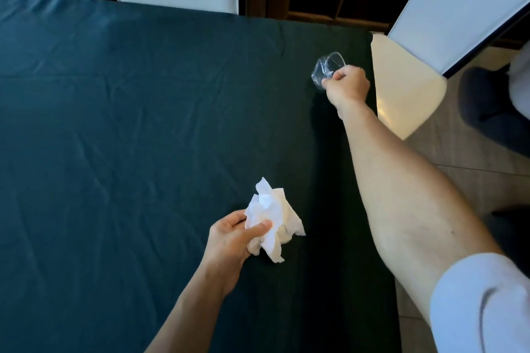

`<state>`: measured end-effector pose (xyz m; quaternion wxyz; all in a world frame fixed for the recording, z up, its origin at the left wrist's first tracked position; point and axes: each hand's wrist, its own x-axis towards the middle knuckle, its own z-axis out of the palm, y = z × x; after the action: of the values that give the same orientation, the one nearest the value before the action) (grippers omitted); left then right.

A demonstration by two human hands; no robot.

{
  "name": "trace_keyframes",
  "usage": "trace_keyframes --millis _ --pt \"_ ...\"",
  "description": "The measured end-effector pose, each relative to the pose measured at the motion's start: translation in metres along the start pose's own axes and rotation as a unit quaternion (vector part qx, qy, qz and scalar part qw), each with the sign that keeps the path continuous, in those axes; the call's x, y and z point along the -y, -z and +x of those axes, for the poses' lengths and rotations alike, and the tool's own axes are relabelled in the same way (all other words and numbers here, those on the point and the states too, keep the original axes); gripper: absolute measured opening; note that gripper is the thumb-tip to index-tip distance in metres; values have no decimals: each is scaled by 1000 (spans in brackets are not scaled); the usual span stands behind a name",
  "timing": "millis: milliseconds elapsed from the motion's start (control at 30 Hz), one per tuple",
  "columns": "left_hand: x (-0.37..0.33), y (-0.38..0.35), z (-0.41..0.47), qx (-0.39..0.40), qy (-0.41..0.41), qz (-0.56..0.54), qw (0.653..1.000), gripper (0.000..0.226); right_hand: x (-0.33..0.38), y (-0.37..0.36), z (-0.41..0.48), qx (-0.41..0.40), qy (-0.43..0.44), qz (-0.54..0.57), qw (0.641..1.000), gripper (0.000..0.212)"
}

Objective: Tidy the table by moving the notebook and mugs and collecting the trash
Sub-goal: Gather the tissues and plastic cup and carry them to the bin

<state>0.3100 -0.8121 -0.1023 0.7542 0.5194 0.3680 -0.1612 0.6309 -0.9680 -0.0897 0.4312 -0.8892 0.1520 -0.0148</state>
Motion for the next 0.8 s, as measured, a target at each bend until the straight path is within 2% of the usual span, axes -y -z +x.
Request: trace_keyframes --millis 100,233,300,367,467,633,800 --pt "-2 0 -2 5 -1 17 1000 22 0 9 -21 22 -13 60 998 19" --pt "-2 3 -9 4 2 5 1000 24 -11 29 -86 94 -32 109 989 64" --pt "2 6 -16 -21 1 -25 999 14 -20 45 -130 152 -42 151 976 56" --pt "5 9 -29 -42 12 -58 997 3 -25 62 -185 258 -82 193 943 43" --pt "4 13 -58 -25 22 -58 998 6 -28 79 -260 386 -59 172 904 42" --pt "-19 45 -125 22 -4 -54 998 29 3 93 -326 401 32 125 907 39" --pt "-48 101 -216 29 -68 -80 994 31 70 99 -395 444 126 119 879 41"
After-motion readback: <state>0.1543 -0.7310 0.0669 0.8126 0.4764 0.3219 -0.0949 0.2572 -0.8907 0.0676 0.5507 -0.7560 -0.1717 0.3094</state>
